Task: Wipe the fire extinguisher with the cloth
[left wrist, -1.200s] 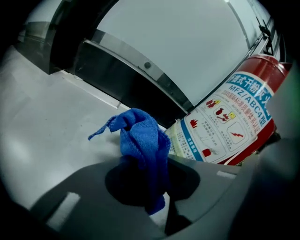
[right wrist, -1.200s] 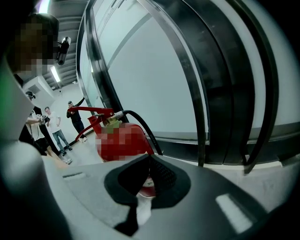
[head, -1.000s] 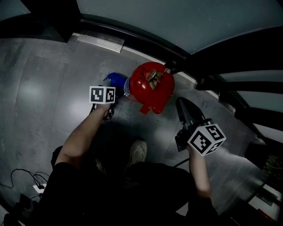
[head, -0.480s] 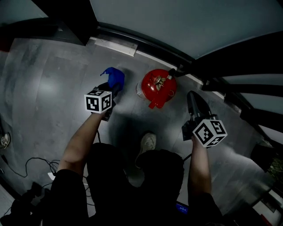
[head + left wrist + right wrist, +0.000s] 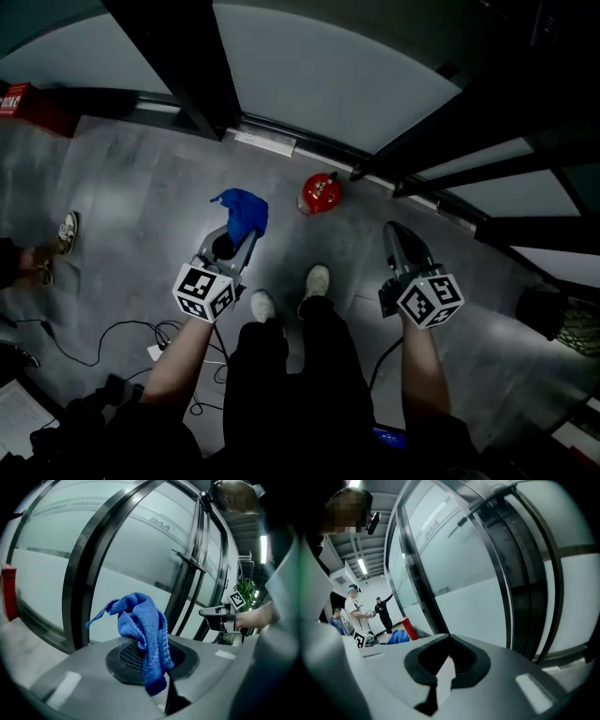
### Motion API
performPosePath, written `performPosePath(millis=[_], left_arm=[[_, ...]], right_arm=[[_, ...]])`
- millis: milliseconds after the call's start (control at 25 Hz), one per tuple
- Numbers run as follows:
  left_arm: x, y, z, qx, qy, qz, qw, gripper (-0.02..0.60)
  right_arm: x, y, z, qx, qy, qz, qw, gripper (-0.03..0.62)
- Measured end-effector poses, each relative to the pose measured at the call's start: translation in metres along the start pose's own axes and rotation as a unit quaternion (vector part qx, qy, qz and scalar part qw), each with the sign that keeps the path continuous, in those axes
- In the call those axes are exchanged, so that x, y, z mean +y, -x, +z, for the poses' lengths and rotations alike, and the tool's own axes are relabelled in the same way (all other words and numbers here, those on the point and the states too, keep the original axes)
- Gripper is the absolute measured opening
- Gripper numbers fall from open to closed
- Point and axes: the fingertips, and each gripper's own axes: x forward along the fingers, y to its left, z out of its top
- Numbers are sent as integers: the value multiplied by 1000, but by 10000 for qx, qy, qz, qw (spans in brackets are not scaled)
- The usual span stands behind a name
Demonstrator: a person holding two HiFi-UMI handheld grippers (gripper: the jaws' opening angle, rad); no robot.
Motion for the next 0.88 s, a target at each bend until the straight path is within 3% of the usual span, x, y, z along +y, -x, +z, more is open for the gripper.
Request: performPosePath(millis=[200,400,640,880], left_arm=[[-94,100,108,-367,-246,-195,9988,66],[-141,166,164,-822,-683,-54,9943,66],[-216,221,172,-1320,-879,253,9870,66],[-310,249,150,-1592,-584,382,9848,66]], right_arm=[[85,104,92,-527,153,190,9983,3],[128,176,110,-919,348,459,9941,4],[145,272,99,-1180,615,716,9885,4],[128,369,95,-1404,805,796,9836,3]])
